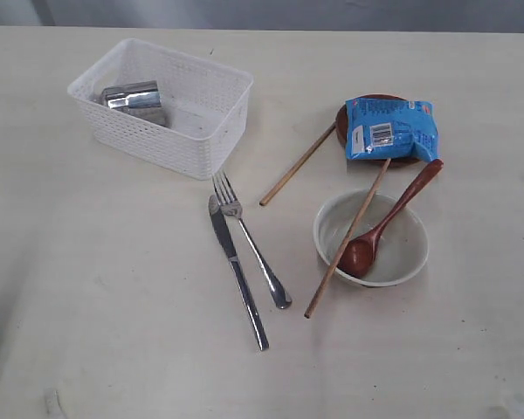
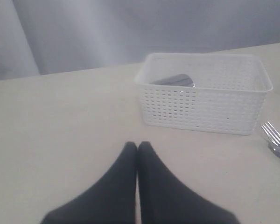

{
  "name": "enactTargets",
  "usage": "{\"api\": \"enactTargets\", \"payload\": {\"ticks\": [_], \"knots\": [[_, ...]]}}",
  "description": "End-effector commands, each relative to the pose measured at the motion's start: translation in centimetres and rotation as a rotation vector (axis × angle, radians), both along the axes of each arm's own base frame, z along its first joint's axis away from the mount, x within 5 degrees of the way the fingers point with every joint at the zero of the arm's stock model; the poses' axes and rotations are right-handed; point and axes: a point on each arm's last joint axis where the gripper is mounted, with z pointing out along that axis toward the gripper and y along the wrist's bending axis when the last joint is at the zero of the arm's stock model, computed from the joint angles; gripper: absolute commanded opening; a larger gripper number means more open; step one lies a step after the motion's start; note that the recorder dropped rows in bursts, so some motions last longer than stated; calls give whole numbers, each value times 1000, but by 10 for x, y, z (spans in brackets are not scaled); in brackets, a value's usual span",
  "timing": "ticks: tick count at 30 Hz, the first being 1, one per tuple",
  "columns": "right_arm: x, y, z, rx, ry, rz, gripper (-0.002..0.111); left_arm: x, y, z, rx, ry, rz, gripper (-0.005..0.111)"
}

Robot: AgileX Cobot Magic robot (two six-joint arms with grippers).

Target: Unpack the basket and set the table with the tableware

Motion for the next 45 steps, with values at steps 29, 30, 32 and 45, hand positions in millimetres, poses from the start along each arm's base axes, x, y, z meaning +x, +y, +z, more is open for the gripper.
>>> {"api": "enactTargets", "payload": {"ticks": [29,30,32,45], "knots": [[-80,-86,-9,207,-194,-27,0,-3,-1,49,-488,-464,-33,0],[-82,-89,-9,216,-202,-27,0,-3,-1,49,-596,-439,-38,0],[-85,-92,-9,228,-214,-27,0,-3,-1,49,-697,-411,-42,0],[-82,-90,-22,199,-177,-33,0,56,-22,100,-433,19,-14,0]]}}
